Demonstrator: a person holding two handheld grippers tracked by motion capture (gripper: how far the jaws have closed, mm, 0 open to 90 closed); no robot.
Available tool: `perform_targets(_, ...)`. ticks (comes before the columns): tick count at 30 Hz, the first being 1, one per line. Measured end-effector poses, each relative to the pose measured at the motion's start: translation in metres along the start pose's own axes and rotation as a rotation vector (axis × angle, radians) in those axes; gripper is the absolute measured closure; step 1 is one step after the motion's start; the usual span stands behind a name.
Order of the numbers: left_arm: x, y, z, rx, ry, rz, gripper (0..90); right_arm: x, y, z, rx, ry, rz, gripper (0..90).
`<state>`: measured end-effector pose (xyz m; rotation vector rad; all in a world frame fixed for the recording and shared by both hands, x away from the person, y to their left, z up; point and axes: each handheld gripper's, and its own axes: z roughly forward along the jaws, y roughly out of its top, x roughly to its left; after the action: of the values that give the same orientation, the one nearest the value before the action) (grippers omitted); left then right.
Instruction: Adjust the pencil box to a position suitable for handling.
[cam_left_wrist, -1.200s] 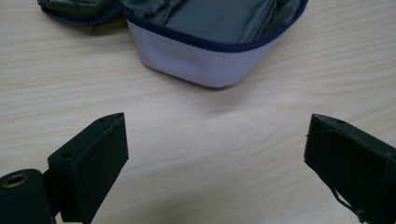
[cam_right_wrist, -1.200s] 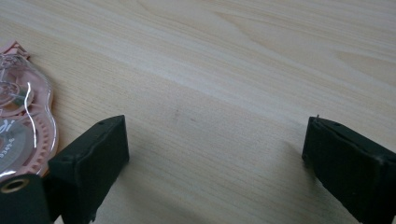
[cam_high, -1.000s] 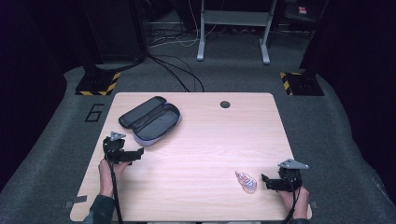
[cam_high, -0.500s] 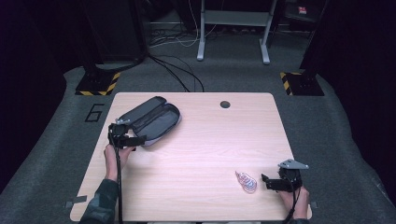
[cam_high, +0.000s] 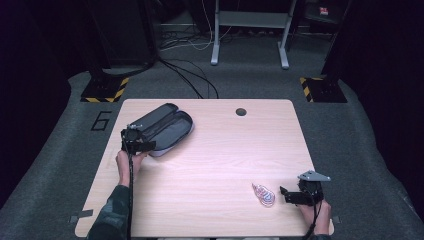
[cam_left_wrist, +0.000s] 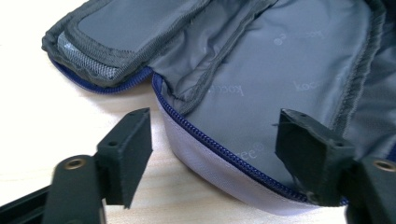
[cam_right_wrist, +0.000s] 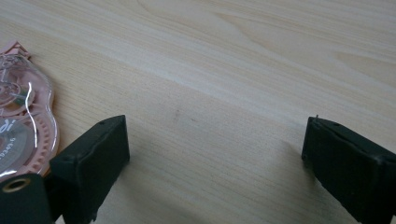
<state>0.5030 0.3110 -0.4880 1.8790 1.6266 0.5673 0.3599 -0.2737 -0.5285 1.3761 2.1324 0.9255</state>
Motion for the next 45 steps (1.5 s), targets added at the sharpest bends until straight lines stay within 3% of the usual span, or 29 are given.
perform_targets(11, -0.002, -0.003, 0.004, 0.033, 0.025, -0.017, 55.2, 0.000, 0.000, 0.000, 0.000, -0.001, 0.001, 7.0)
perform_targets(17, -0.007, -0.002, 0.005, 0.036, 0.077, -0.015, 63.4, 0.000, 0.000, 0.000, -0.005, 0.000, 0.000, 7.0)
perform_targets(24, -0.007, -0.003, 0.005, 0.024, 0.091, -0.020, 70.7, 0.000, 0.000, 0.000, 0.002, 0.001, 0.004, 7.1)
perform_targets(29, -0.006, -0.002, 0.004, 0.034, 0.089, -0.017, 75.7, 0.000, 0.000, 0.000, 0.001, 0.001, 0.004, 7.1)
perform_targets(37, -0.007, -0.006, 0.004, 0.005, 0.082, -0.008, 82.2, 0.001, 0.000, 0.000, 0.001, 0.001, 0.004, 7.2)
perform_targets(45, -0.008, -0.010, 0.001, -0.007, 0.041, 0.006, 85.2, 0.001, 0.000, 0.000, 0.001, 0.000, 0.004, 7.2)
